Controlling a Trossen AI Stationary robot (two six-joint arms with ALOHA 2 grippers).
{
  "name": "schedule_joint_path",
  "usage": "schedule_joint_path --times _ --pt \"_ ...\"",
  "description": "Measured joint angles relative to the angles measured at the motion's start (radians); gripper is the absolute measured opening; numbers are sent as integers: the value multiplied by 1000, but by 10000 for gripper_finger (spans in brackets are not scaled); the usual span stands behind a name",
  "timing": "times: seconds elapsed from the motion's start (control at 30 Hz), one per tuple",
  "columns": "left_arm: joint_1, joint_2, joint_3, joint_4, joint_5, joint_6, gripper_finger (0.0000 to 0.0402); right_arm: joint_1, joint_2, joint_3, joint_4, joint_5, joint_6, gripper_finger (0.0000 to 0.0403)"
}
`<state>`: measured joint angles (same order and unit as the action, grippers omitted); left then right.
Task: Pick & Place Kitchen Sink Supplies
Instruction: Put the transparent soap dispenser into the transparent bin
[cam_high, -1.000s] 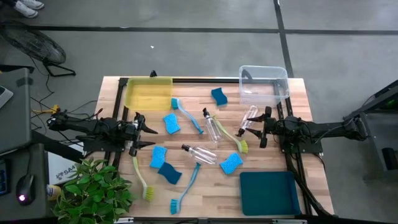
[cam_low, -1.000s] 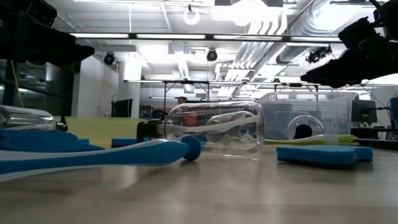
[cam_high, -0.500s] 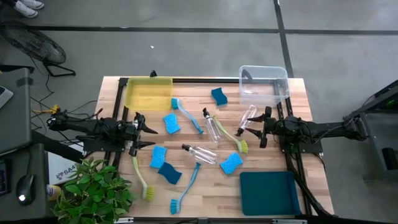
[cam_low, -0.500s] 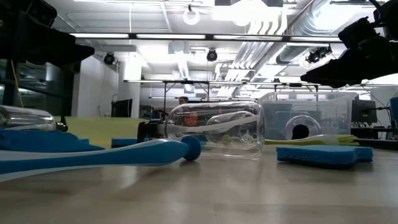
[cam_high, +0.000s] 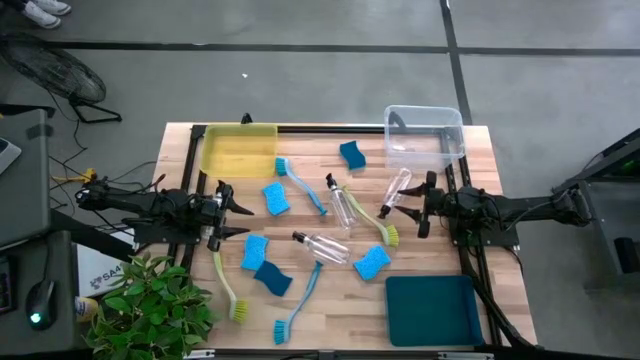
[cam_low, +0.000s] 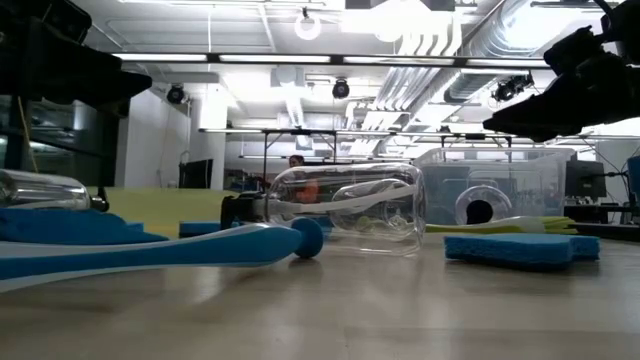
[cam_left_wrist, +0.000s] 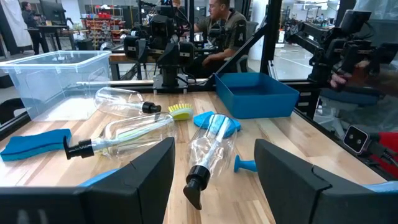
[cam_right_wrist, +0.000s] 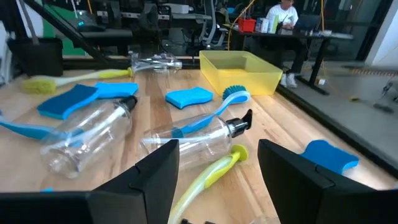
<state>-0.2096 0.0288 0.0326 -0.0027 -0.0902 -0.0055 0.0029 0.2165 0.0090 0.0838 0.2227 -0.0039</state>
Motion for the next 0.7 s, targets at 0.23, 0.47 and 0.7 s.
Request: schedule_joint_path --times 0.23,0.47,0.7 --pt "0 0 0 0 0 0 216 0 0 0 4 74 189 213" --pt "0 0 0 0 0 0 216 0 0 2 95 114 88 213" --pt "0 0 0 0 0 0 216 -1 9 99 107 214 -21 213"
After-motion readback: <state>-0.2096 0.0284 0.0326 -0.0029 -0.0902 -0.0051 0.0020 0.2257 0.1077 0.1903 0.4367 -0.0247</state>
